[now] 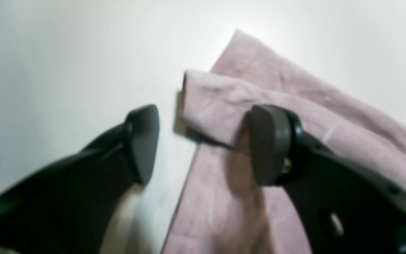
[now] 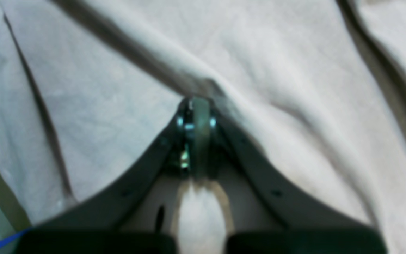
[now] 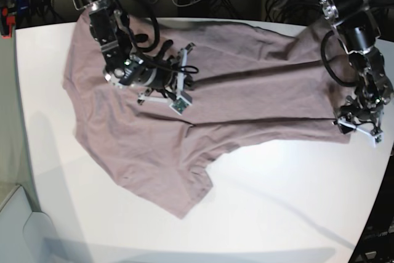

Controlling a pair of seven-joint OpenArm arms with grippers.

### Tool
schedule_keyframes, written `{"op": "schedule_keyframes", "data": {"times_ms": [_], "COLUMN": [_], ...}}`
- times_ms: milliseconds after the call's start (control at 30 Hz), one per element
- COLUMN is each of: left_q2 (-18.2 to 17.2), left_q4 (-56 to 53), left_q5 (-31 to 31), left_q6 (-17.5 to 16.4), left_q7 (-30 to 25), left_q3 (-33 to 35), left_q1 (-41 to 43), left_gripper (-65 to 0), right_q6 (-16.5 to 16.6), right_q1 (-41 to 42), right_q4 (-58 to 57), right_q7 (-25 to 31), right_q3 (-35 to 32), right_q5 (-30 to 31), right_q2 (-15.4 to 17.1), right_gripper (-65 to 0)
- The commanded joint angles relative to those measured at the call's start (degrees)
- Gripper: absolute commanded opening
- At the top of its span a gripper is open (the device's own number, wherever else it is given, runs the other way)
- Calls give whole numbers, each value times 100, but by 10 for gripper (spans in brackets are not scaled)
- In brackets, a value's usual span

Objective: Layout the t-shirt on the table in an organized manner, then fold the t-shirt properly
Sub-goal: 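Pinch the shirt with both grippers and smooth it outward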

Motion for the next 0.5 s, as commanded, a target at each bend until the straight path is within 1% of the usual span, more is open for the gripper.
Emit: {"op": "schedule_keyframes", "data": {"times_ms": [0, 33, 67, 133, 233, 300, 400, 467], "left_q2": [-99, -99, -99, -108, -108, -108, -116, -116], "left_q4": [22, -40, -84, -128, -101, -57, -5, 206], "left_q5": [-38, -38, -38, -38, -38, -47, -74, -65], "left_q6": [-7, -7, -24, -33, -42, -42, -33, -24], "left_q7": [-165, -226, -297, -411, -437, -437, -429, -385], "left_q3": [-7, -7, -7, -7, -7, -7, -7, -7], "left_q1": [-140, -140, -140, -140, -140, -140, -166, -184], "left_gripper": [-262, -269, -293, -372, -508, -576, -645, -650], "right_q6": [-14, -14, -14, -14, -14, -14, -14, -14], "right_q1": [-3, -3, -3, -12, -12, -56, -64, -117], "right_q4": [73, 82, 82, 64, 64, 73, 82, 82], "right_q7": [-66, -74, -74, -74, -83, -83, -74, -57], "right_q3": [19, 19, 19, 19, 19, 19, 19, 19], "right_q5": [-47, -47, -47, -47, -47, -47, -47, -47], "right_q2": [20, 20, 20, 20, 20, 28, 72, 81], "right_gripper": [-650, -650, -650, -650, -650, -650, -650, -650]}}
